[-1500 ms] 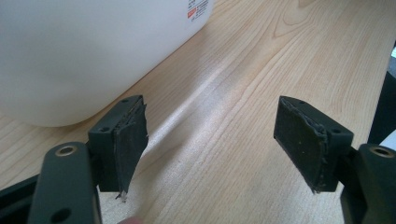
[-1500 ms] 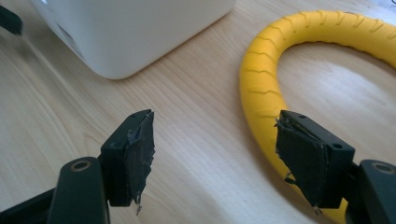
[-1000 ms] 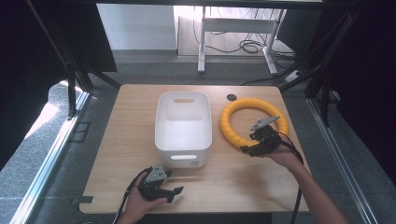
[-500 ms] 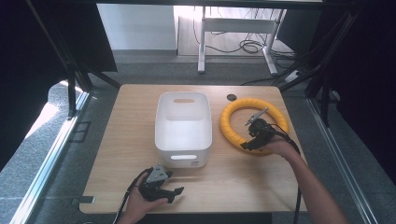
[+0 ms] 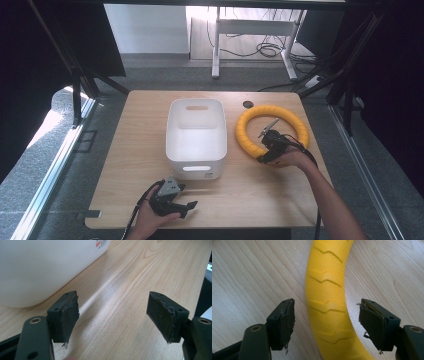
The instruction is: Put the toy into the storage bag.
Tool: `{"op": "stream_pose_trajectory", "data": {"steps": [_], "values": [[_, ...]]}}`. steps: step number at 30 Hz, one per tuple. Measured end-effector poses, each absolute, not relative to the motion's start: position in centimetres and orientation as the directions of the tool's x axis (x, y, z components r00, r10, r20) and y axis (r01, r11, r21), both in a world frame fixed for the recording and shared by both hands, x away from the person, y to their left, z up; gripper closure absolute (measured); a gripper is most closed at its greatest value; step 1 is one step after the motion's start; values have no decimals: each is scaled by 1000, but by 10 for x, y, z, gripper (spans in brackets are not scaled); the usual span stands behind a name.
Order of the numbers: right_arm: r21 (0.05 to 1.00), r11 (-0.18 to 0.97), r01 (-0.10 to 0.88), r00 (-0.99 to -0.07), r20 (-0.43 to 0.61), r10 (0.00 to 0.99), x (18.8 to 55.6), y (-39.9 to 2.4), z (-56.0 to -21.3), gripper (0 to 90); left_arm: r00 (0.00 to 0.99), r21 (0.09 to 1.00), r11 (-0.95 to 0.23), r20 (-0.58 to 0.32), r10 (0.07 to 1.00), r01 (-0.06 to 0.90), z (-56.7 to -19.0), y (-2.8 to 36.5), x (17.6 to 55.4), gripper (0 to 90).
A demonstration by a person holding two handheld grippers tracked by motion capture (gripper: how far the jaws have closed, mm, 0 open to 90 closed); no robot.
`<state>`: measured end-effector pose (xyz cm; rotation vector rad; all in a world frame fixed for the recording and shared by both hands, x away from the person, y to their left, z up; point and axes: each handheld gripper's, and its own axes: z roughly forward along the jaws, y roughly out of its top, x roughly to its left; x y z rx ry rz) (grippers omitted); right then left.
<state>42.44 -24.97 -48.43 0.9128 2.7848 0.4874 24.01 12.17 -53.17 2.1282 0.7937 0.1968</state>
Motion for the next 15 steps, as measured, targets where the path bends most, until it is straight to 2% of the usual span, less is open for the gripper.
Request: {"op": "stream_pose_trajectory", "data": {"steps": [15], "values": [[304,777,551,-804,-56,592,432,-248,-506,333,792,752,-461,-130,597,471,-534,119,240,259]]}}
